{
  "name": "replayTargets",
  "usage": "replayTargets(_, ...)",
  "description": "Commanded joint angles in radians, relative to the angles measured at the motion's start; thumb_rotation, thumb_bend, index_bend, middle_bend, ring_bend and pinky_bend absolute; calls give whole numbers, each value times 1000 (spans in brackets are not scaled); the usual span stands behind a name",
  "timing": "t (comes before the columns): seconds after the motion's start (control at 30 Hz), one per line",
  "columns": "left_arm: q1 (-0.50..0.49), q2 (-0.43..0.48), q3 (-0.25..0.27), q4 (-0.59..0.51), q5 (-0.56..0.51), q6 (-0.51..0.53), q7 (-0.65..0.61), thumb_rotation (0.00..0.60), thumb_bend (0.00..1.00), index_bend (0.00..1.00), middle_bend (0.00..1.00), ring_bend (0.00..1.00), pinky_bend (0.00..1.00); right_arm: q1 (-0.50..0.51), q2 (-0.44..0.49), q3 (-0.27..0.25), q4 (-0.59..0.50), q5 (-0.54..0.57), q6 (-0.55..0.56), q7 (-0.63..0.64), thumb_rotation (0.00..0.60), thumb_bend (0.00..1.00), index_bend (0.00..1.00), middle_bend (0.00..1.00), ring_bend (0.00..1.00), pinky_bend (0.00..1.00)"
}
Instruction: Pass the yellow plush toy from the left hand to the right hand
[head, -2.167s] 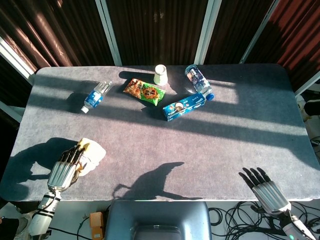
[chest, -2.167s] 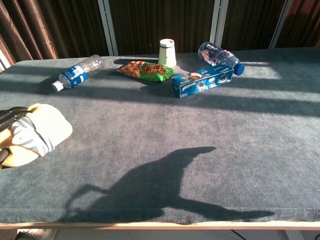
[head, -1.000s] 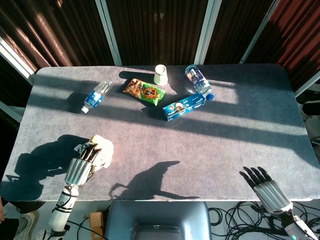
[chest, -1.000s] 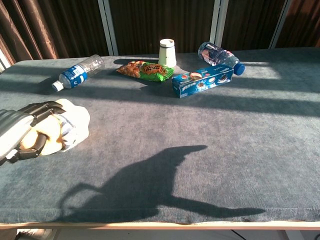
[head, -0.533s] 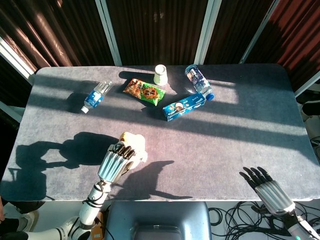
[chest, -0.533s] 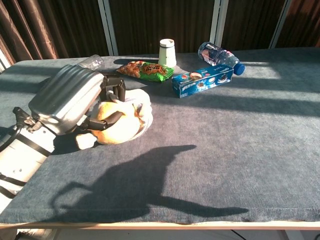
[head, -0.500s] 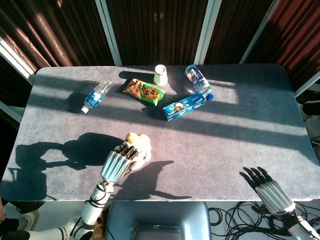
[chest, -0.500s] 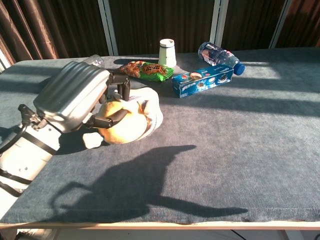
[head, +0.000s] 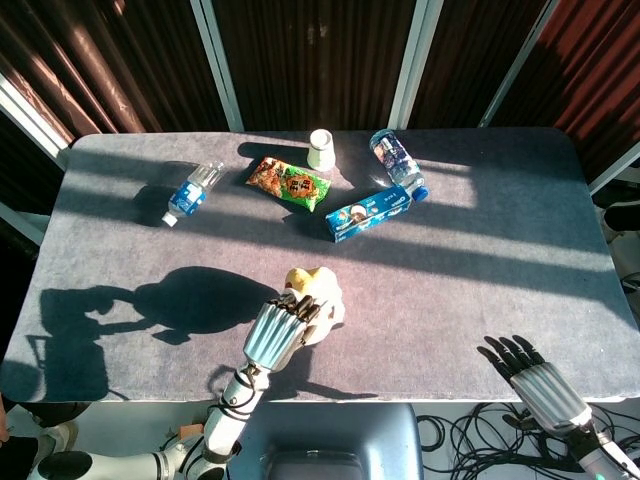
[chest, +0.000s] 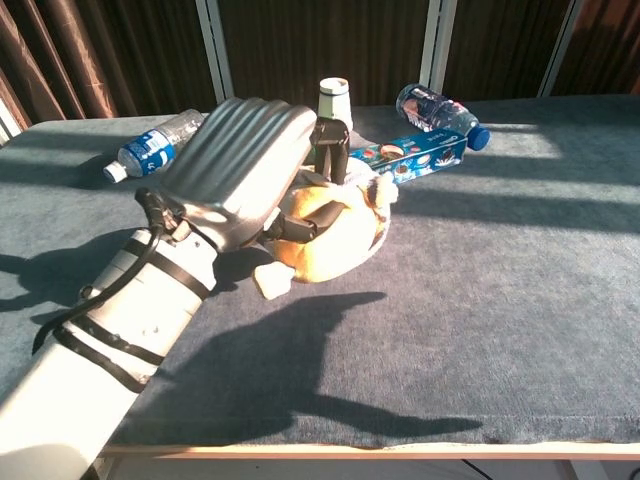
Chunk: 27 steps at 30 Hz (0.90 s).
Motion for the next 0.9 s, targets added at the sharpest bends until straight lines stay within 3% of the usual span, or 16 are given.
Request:
replayTargets(0.03,-26,-94,-23,47,-26,-2,25,600,342,750,898,918,1000,1,2,-1,1,-2,0,4,600,52,0,0,0,0)
replayTargets(0.2,-39,-181,-14,112,-35,-1,33,600,342,750,898,919,1000,3,9,-2,4,-8,8,27,600,52,0,0,0,0)
replayTargets(0.3,-43,-186,13,125,-49,-4,28,600,343,739,891,915,1000,3,10,-1,7,-10,13,37,600,52,0,0,0,0)
replayTargets(0.37,-46,-186,37,138,-61,-12,28,600,344,680,840,875,1000,5,10,-1,8,-8,9,39,600,51,0,0,0,0)
replayTargets(0.6,-44,-186,75,174,-94,-29,-8,600,343,363,515,638,984,6,9,1,6,-4,5,34,600,52,0,0,0,0)
replayTargets(0.67,-38,-186,75,170,-107,-38,-24,600,341,199,371,526,891,6,8,2,7,-3,4,32,600,52,0,0,0,0)
replayTargets(0.73,-31,-174,72,152,-123,-57,-46,600,339,40,160,357,697,6,6,3,6,-1,3,28,600,51,0,0,0,0)
replayTargets(0.8,-26,-145,71,113,-131,-74,-58,600,334,0,29,201,547,5,3,6,6,3,4,24,600,51,0,0,0,0)
replayTargets(0.9,-16,-91,73,58,-133,-81,-54,600,333,0,0,45,410,3,-2,9,7,8,6,17,600,51,0,0,0,0)
